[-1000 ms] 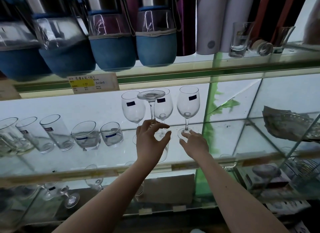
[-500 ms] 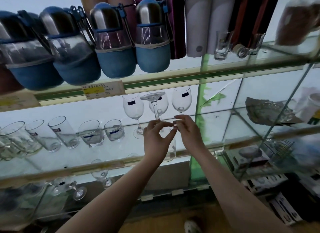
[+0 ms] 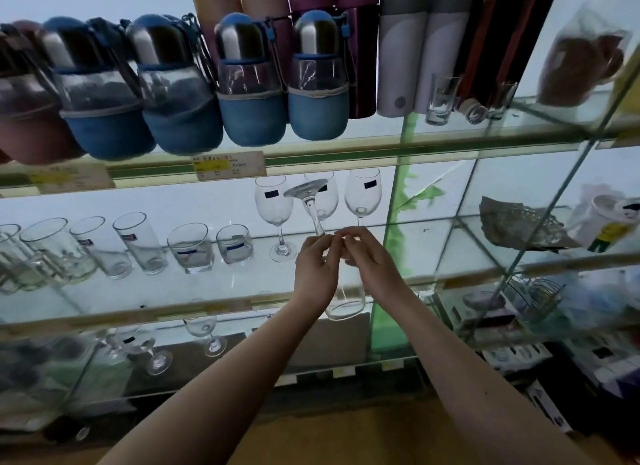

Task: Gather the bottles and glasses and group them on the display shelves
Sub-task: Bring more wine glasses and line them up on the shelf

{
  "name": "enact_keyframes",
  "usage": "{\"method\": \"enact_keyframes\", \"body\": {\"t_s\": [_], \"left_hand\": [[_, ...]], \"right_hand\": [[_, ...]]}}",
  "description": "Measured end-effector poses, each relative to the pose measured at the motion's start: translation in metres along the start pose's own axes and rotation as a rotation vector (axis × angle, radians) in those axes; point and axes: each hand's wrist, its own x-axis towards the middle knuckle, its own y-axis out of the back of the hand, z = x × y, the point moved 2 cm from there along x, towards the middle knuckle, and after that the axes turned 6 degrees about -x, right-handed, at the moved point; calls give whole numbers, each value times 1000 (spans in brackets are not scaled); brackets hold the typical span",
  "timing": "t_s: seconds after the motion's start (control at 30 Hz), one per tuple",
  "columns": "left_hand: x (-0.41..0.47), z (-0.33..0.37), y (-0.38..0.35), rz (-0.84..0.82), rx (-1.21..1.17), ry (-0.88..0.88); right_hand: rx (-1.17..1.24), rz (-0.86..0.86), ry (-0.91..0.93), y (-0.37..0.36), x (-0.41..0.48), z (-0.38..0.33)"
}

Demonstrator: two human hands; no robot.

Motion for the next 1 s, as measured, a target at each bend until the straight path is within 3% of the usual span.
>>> {"method": "enact_keyframes", "body": {"t_s": [0.27,0.37,0.53,0.77,1.0], "left_hand": [[-4,5,-4,-23,-70,92],[-6,6,-8,24,-119,228],[-18,12,-12,30,-205,364],[-33,32,0,-133,-212,308],[-26,34,7,-178,-219,384]], "right_hand": [[-12,-194,-28,4,-10,0],[-72,-241,-57,8,-14,1],[7,-223,-121,19,-20,-4],[466,-256,-553,30,-19,-12],[703,-289,-611,28,-19,-18]]}}
